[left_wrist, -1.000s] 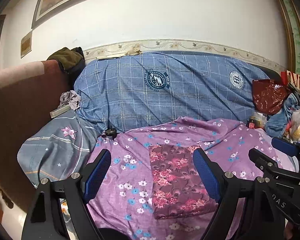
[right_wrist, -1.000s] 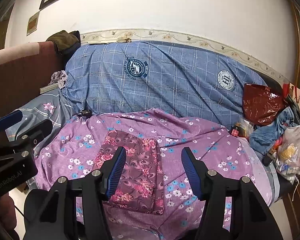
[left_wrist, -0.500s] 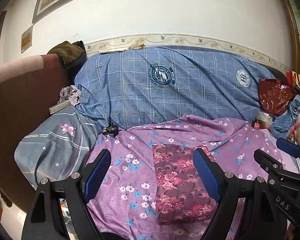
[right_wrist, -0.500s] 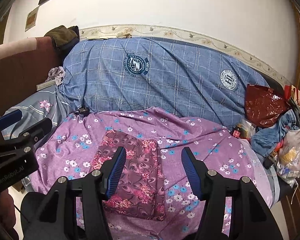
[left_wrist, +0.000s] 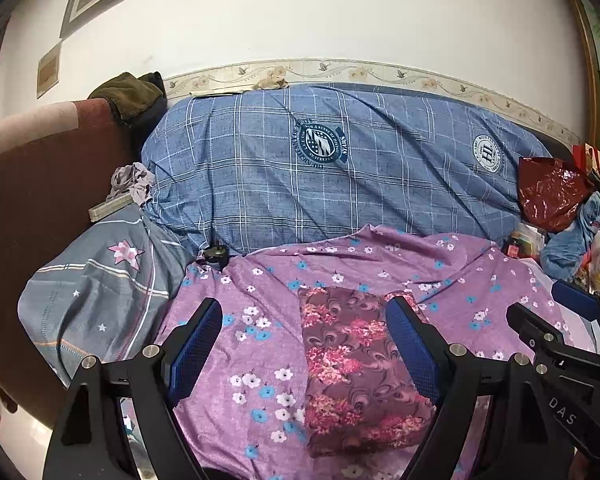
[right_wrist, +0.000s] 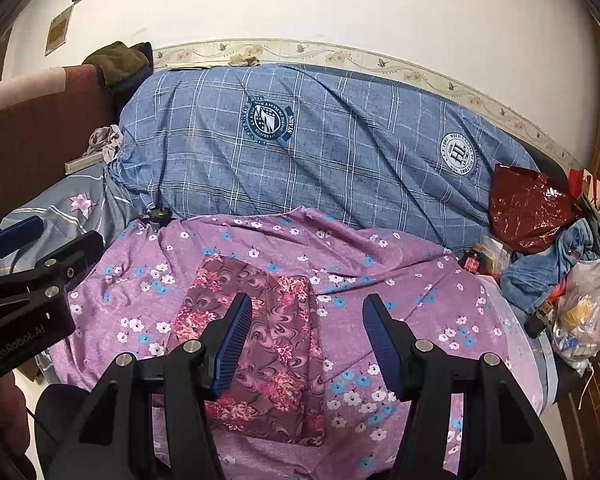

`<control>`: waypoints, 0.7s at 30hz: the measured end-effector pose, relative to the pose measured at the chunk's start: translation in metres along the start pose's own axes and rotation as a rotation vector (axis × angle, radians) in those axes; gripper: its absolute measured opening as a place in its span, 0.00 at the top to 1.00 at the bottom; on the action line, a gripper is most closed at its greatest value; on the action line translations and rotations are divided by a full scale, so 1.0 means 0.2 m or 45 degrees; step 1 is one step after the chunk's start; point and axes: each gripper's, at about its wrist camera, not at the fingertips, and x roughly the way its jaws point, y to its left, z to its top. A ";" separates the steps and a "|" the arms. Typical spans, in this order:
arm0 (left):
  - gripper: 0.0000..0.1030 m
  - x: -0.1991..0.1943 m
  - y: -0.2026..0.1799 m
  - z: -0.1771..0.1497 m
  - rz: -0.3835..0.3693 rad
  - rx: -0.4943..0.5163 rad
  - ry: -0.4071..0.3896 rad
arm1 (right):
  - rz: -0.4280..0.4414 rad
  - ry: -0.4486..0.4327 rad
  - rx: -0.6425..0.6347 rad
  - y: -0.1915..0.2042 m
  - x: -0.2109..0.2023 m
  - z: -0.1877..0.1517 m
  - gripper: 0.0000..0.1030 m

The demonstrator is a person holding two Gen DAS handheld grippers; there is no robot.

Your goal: Fold small clothes

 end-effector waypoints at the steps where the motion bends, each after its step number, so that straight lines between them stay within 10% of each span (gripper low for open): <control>1: 0.18 0.00 0.00 0.00 -0.002 -0.001 0.000 | -0.001 0.000 0.001 0.00 0.00 0.00 0.42; 21: 0.18 0.01 0.01 -0.02 -0.011 -0.032 -0.006 | 0.000 0.016 -0.037 0.07 0.03 0.01 0.42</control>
